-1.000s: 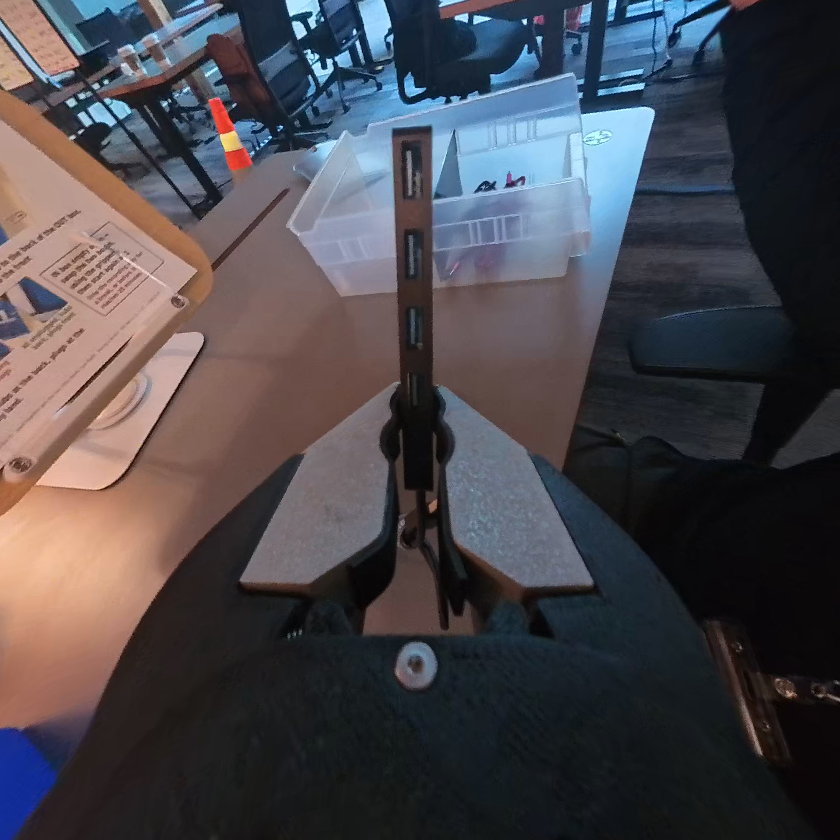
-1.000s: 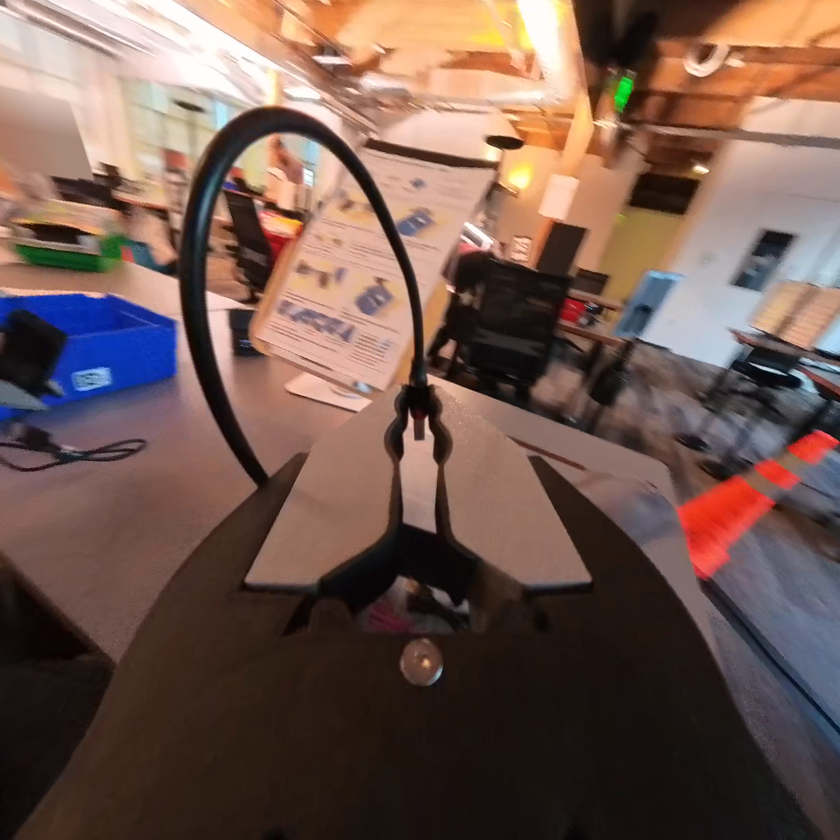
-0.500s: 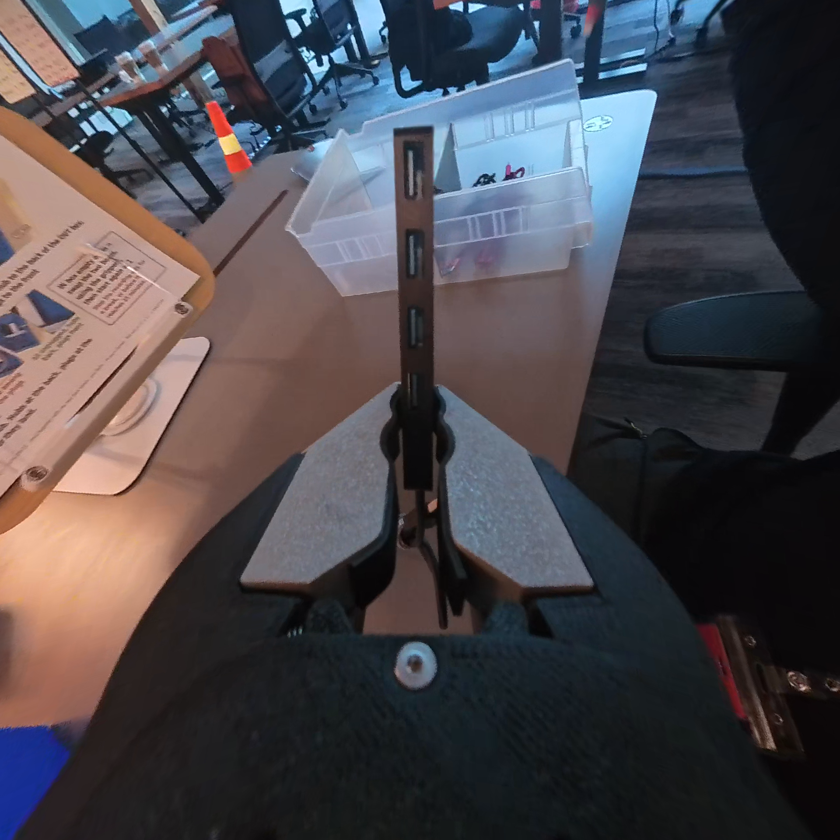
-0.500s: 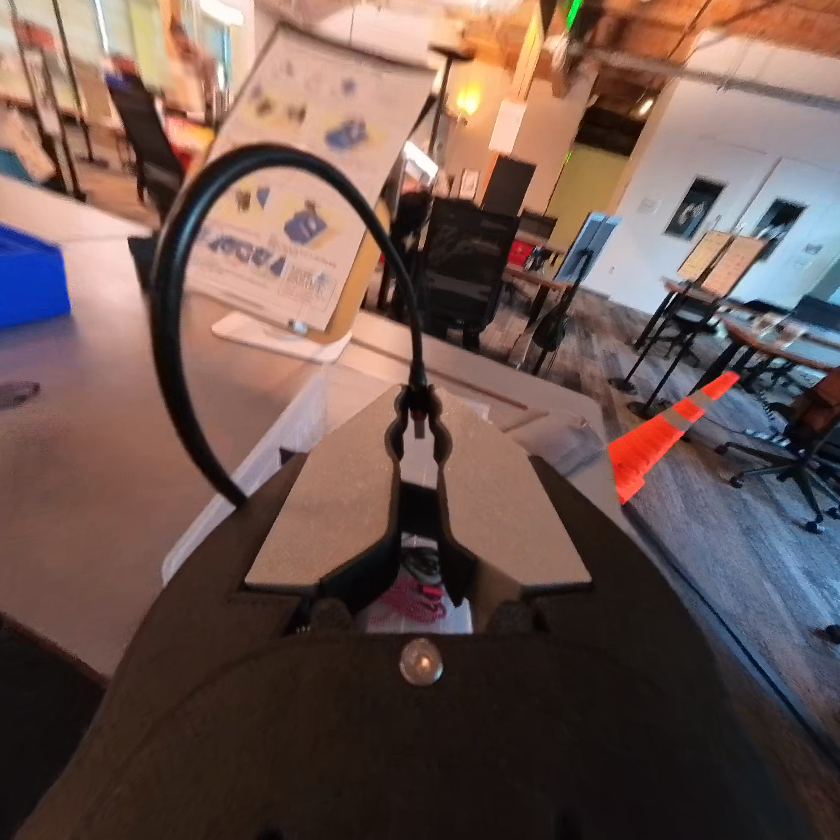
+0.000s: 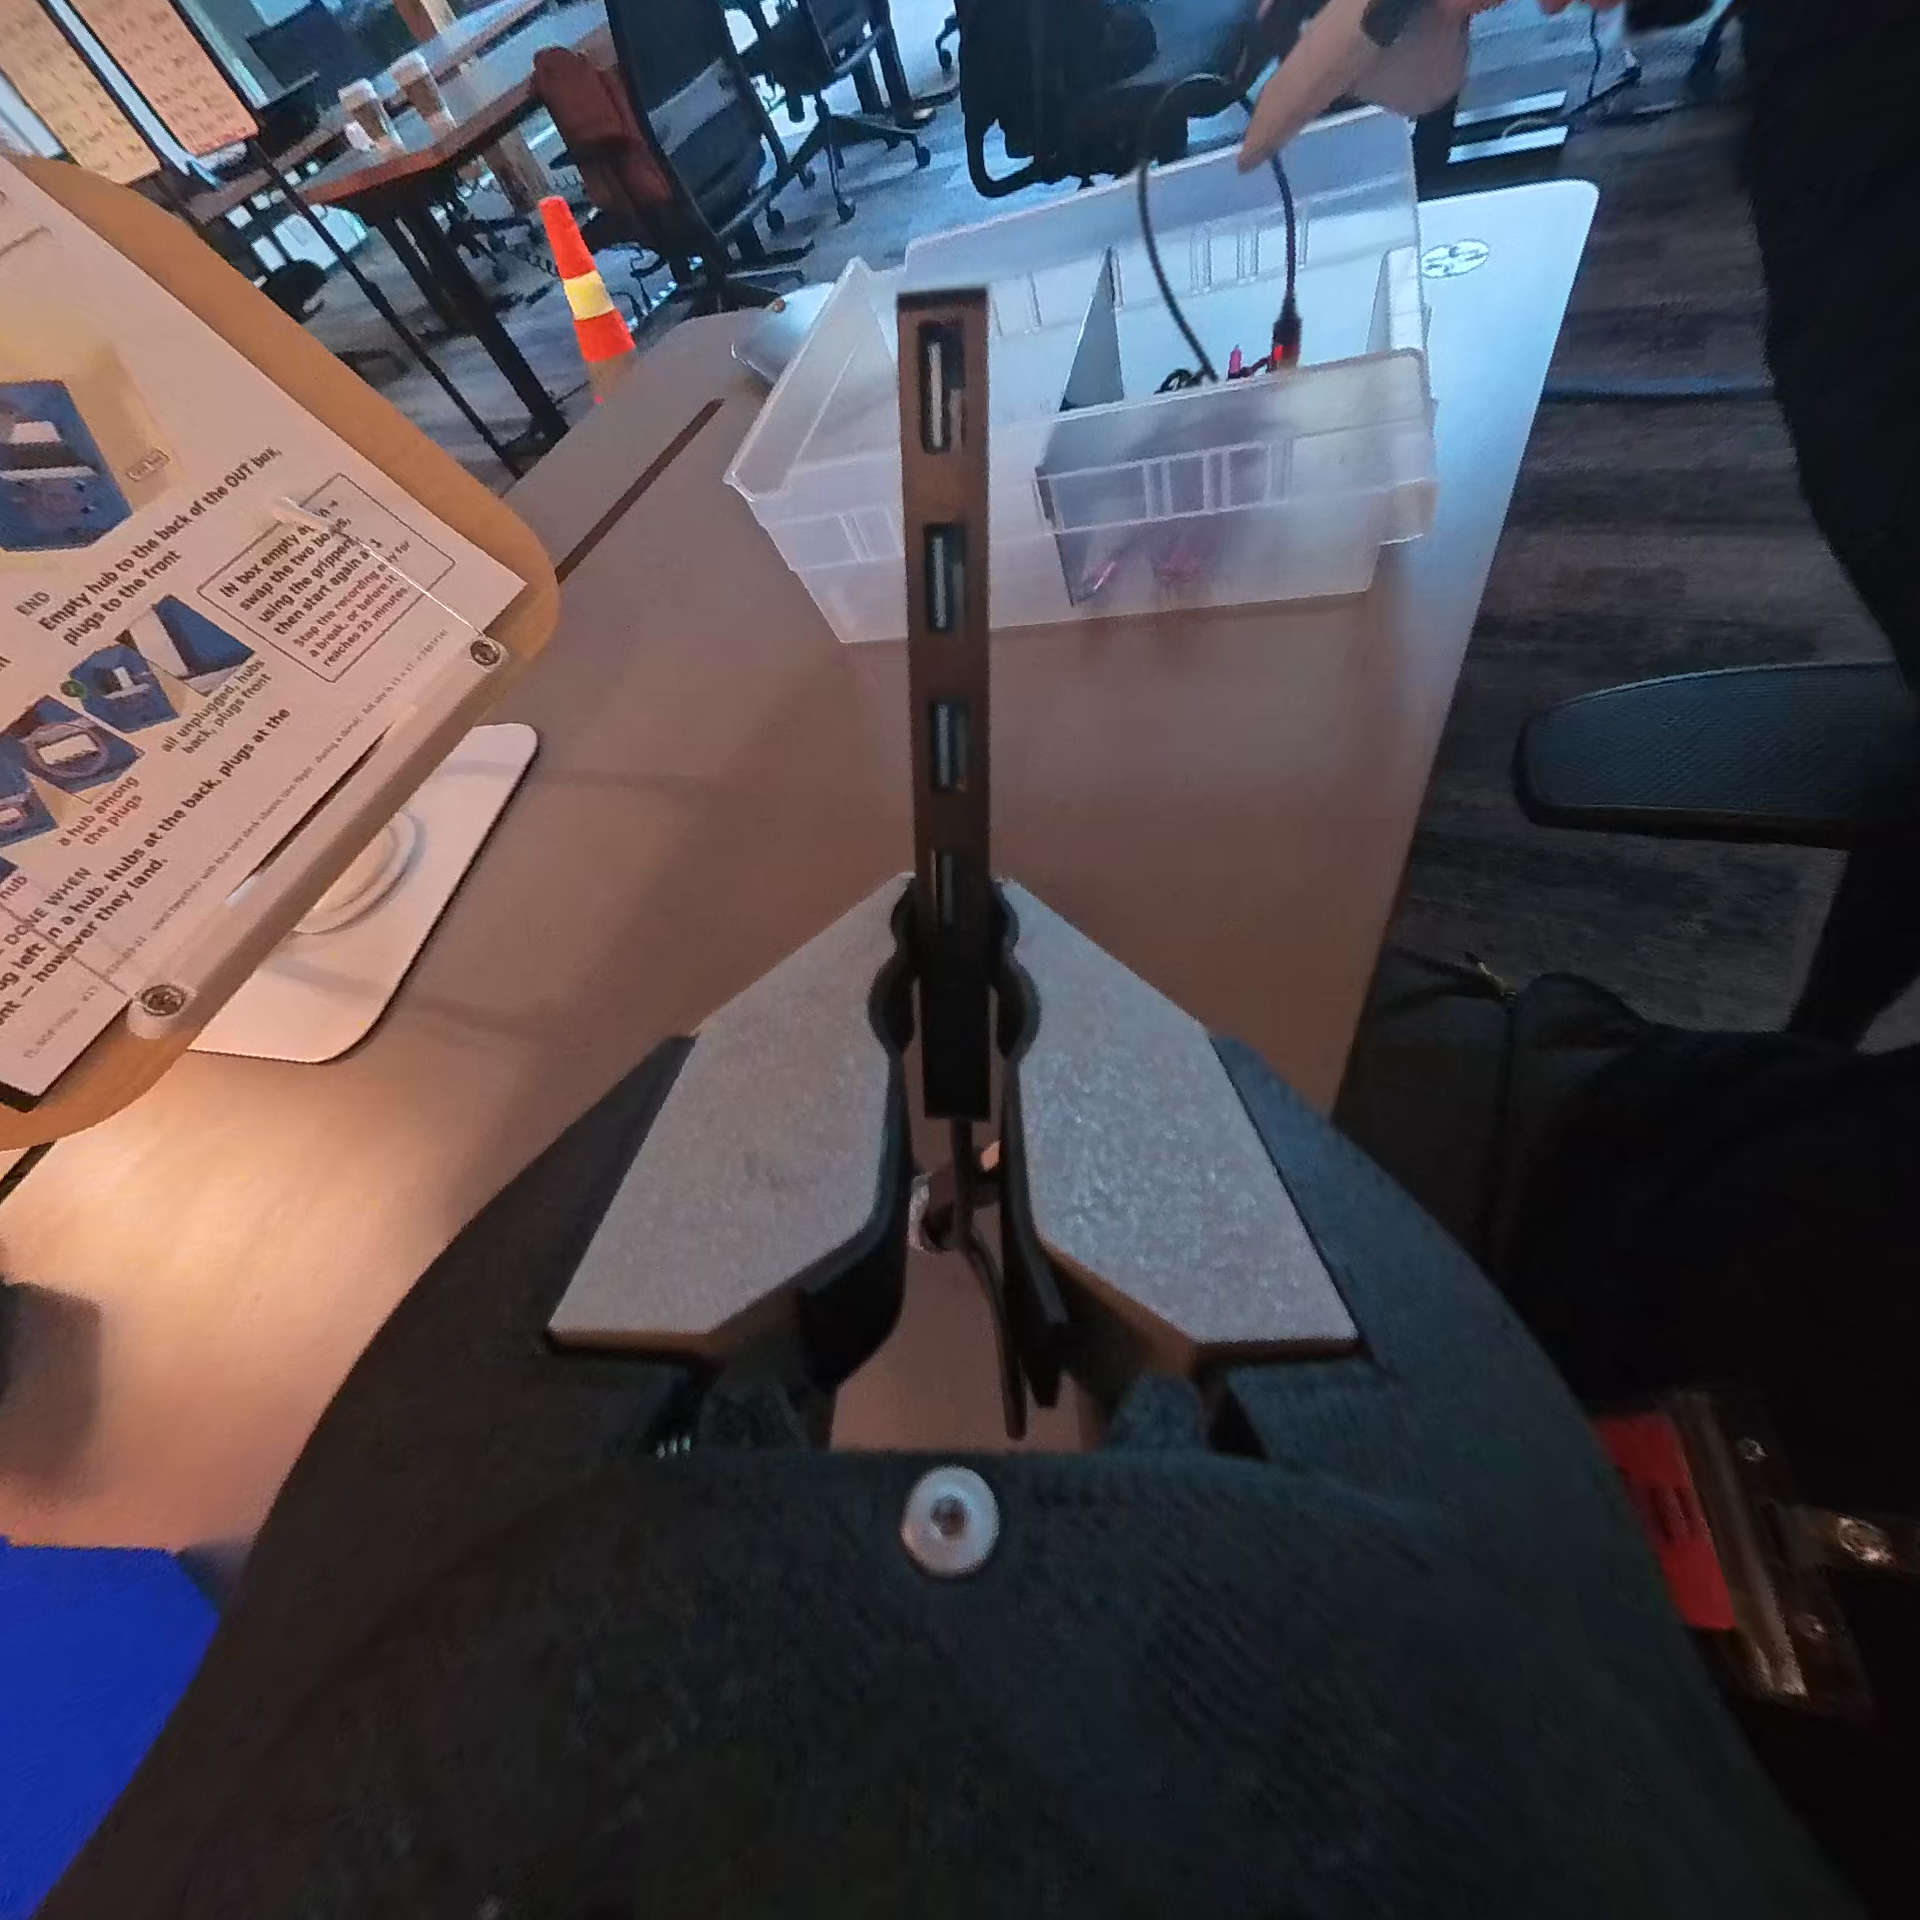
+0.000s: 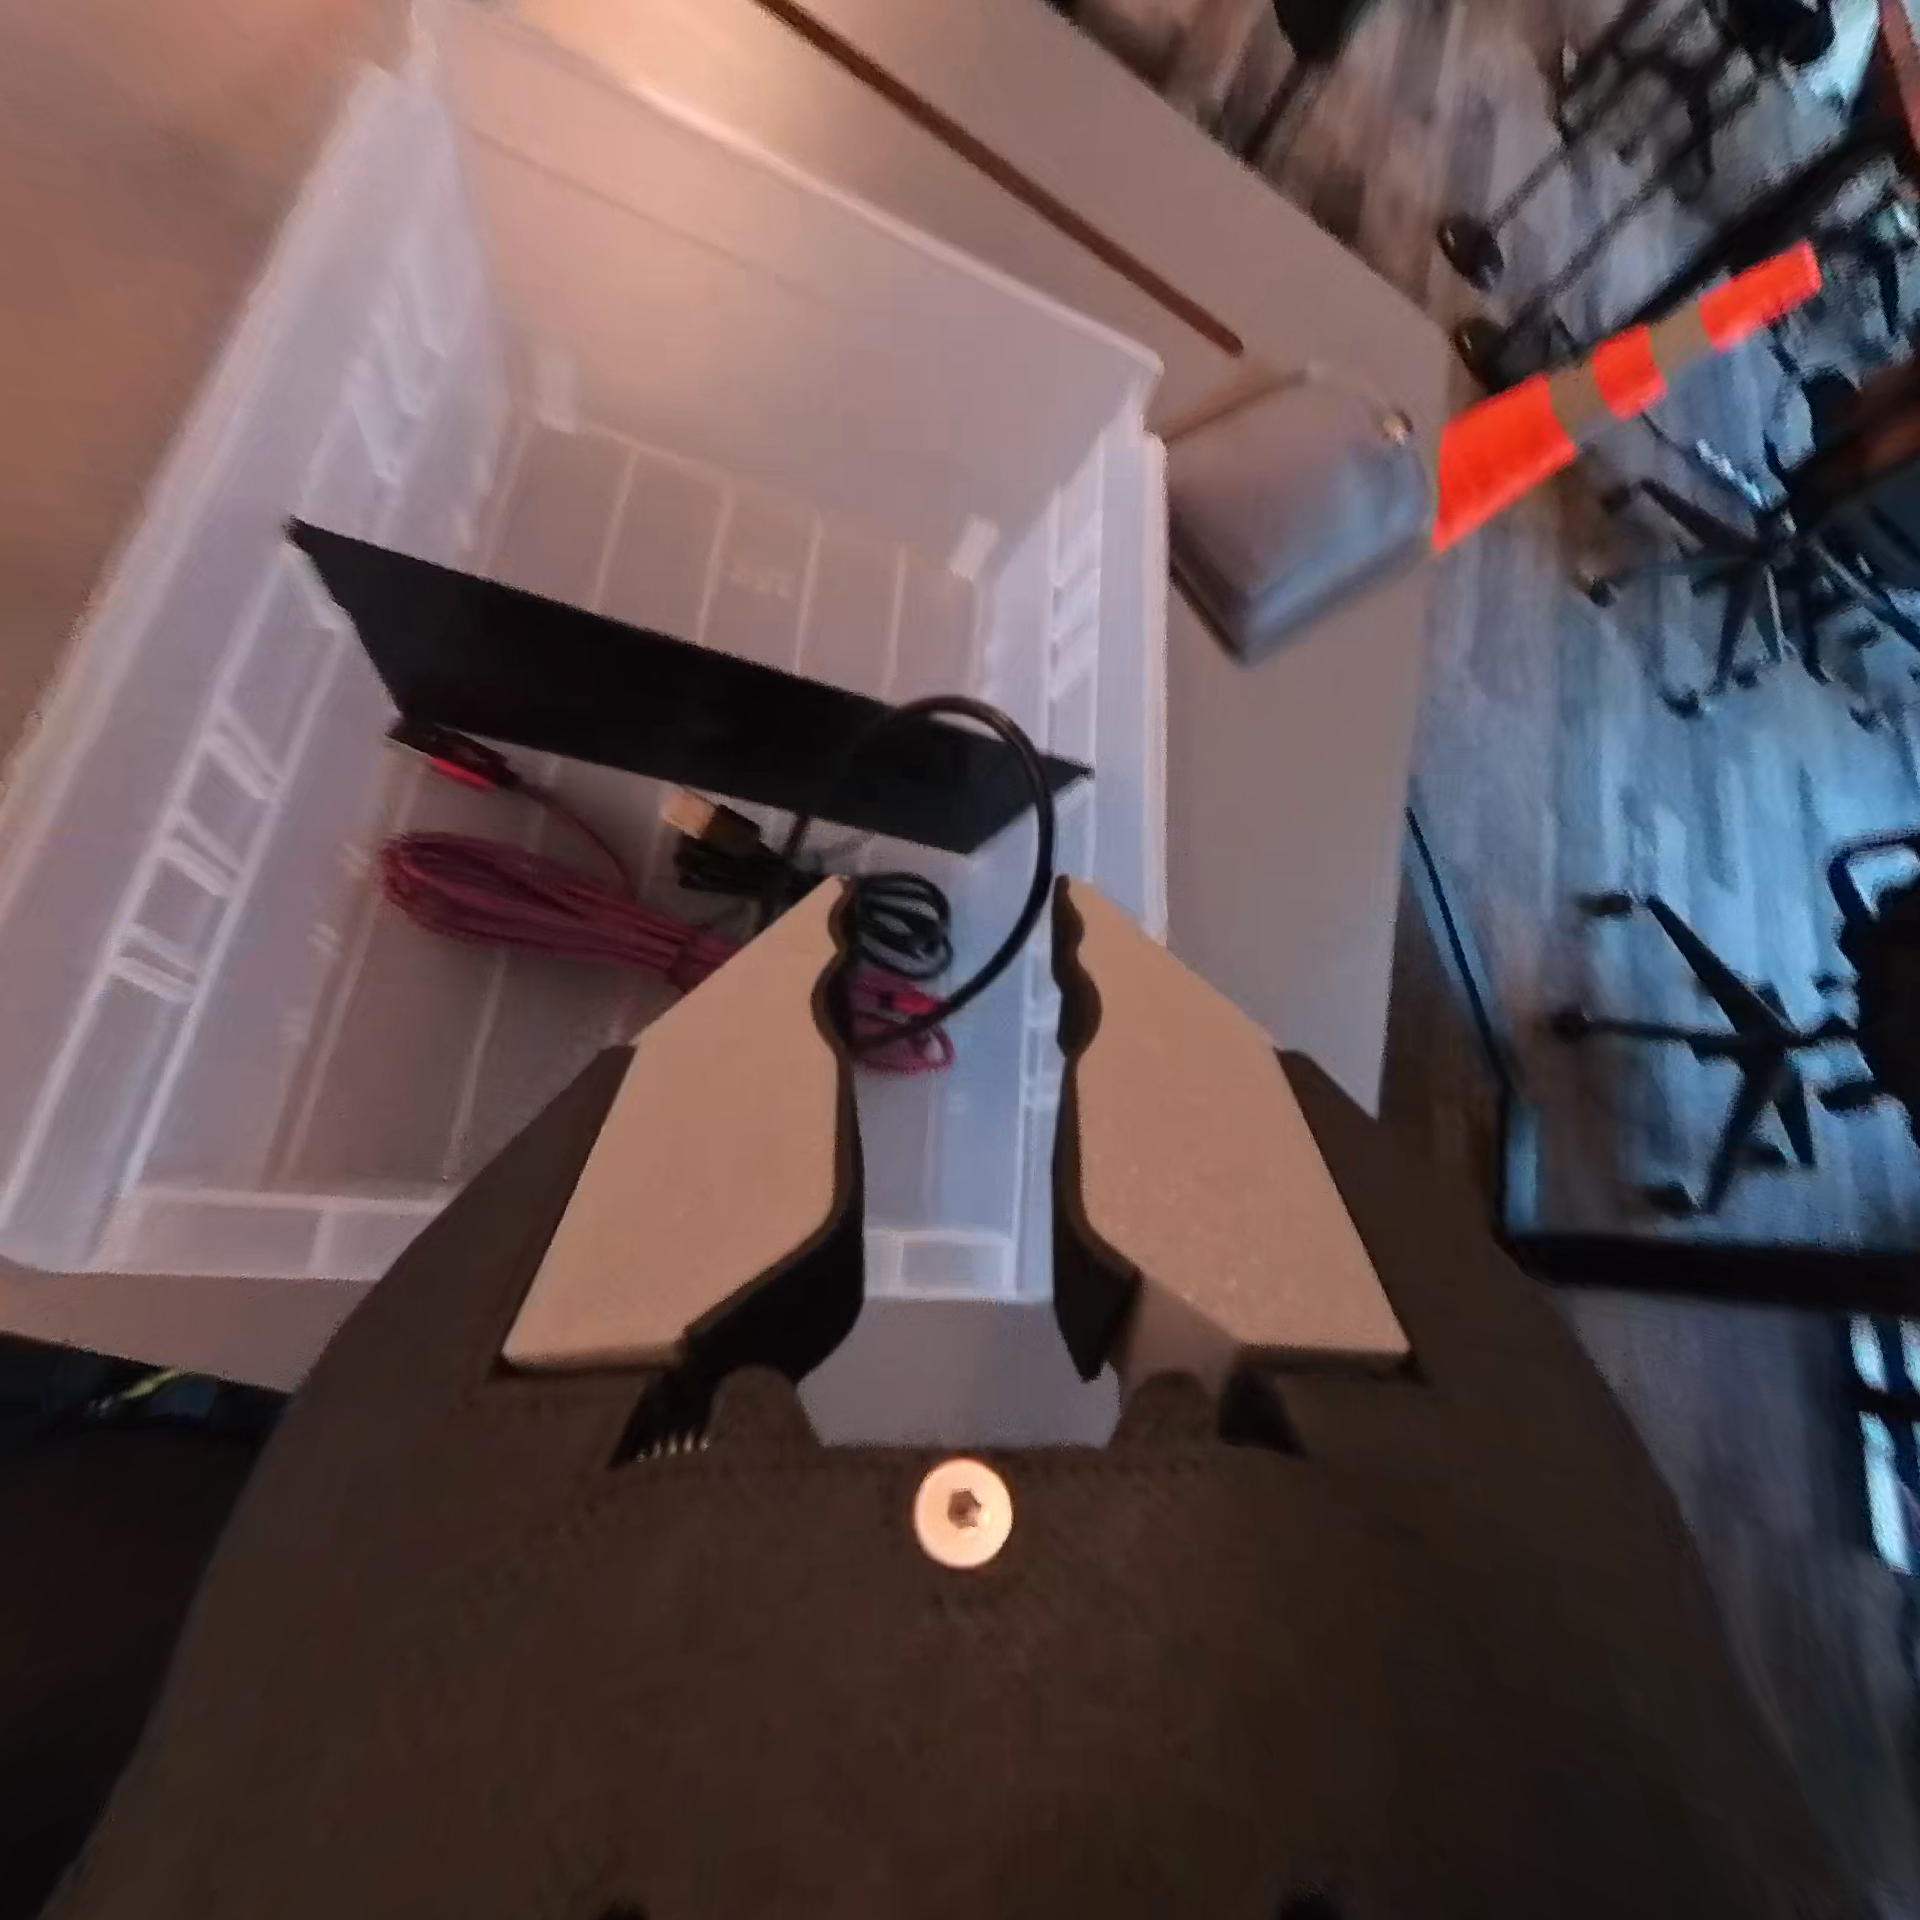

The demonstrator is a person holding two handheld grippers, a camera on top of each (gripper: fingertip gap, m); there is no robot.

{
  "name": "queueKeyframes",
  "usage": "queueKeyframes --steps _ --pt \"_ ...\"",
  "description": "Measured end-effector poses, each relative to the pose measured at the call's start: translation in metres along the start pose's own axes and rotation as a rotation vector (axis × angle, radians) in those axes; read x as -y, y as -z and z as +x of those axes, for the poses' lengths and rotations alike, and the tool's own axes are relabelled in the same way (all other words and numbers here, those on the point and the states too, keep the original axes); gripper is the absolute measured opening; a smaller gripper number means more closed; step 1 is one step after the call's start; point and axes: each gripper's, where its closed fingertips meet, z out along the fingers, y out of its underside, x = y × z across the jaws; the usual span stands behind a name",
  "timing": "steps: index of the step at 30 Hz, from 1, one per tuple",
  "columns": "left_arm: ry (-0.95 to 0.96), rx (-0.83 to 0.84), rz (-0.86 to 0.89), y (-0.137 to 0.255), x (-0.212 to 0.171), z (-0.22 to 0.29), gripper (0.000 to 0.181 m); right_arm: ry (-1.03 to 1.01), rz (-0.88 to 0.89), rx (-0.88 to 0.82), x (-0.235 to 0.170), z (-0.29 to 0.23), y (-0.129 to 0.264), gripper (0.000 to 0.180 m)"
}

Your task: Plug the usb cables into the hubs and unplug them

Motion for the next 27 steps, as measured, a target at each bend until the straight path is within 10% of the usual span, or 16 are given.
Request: queueKeyframes --steps 9,14,22,27 --pt "-0.058 0.017 -0.066 -0.007 -0.009 0.005 0.008 -0.055 -0.346 0.159 -0.046 -0.048 -0.005 0.048" --pt "-0.155 0.023 -0.11 -0.008 -0.014 0.009 0.008 0.081 -0.02 0.136 0.028 -0.068 0.031 0.048" --pt "-0.333 -0.038 -0.176 -0.017 -0.021 0.037 0.008 0.655 0.503 0.657 0.111 -0.282 0.111 0.051" --pt "-0.394 -0.05 -0.196 -0.012 -0.025 0.048 0.008 0.874 0.512 0.676 0.105 -0.348 0.107 0.011"
